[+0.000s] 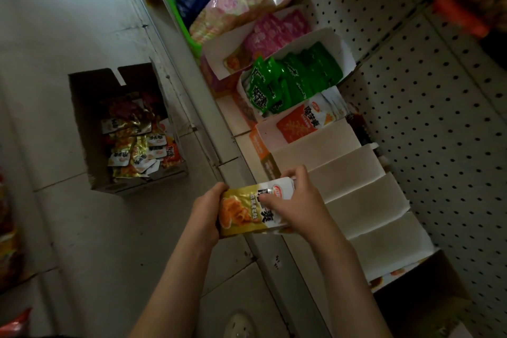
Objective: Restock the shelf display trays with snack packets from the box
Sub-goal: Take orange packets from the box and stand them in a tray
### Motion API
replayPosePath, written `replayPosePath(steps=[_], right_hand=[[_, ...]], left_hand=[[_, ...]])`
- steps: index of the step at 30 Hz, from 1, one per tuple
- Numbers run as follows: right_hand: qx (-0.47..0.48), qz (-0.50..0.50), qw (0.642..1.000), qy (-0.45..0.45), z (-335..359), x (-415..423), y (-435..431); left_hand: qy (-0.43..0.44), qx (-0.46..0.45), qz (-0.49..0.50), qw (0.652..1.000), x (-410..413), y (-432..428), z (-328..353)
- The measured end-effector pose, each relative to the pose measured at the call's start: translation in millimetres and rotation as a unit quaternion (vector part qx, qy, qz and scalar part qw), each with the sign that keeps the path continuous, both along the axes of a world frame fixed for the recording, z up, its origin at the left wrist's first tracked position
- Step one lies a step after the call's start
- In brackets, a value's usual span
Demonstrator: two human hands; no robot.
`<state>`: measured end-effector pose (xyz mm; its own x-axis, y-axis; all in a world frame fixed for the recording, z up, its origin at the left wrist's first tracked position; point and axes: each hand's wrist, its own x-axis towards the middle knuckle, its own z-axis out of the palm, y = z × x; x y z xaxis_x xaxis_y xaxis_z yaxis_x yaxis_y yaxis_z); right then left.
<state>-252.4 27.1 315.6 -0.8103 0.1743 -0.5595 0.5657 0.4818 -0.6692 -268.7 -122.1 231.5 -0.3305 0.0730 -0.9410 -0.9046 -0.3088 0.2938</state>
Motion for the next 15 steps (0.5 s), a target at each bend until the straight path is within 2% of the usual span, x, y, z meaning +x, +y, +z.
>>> replayPosePath(steps=[3, 7, 11, 15], right_hand=[[-0.044, -0.050, 0.998, 0.011, 6, -4, 5], [-0.020, -0.016, 0.999, 0.045, 23, -20, 18], [0.001, 0.006, 0.995, 0.102, 49, -43, 42], [0.038, -0.014, 0.990, 0.136, 60, -62, 70]], left_hand=[[0.024, 0.012, 0.034, 0.999, -11, 14, 9], [0.064, 0.033, 0.046, 0.996, -25, 35, 22], [0.139, 0.102, 0.059, 0.983, -44, 55, 42], [0.259, 0.045, -0.016, 0.965, -64, 77, 53]])
